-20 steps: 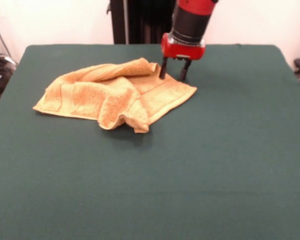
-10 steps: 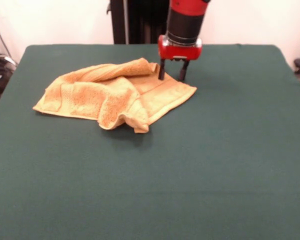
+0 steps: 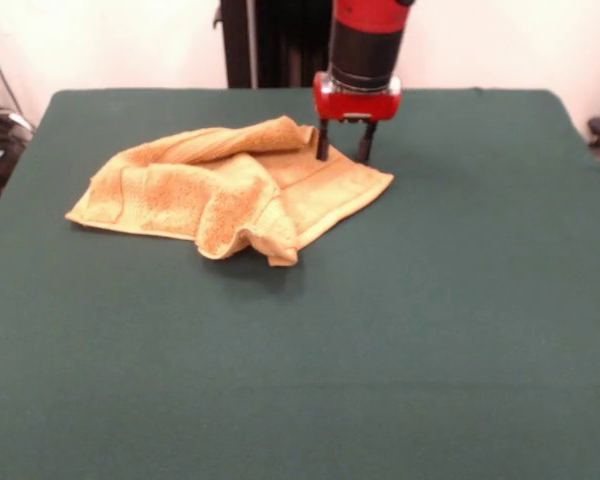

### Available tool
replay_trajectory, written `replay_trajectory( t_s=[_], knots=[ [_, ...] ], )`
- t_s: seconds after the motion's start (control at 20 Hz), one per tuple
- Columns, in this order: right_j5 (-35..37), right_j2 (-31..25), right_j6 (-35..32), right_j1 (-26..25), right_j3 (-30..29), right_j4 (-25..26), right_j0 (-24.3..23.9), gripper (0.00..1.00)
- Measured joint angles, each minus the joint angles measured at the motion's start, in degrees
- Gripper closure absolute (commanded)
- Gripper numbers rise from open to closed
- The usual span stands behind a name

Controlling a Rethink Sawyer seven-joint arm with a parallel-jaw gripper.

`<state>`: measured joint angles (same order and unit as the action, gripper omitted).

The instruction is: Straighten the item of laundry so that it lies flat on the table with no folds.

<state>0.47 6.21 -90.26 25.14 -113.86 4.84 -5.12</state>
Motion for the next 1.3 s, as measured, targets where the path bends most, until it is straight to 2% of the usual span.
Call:
replay_trajectory(
  t_s=[0.8,1.3],
  knots=[
    [1.1,0.7,0.0,-0.1,0.6,0.0,1.0,0.00],
    [12.5,3.6,0.0,-1.2,7.1,0.0,5.4,0.00]
  ],
)
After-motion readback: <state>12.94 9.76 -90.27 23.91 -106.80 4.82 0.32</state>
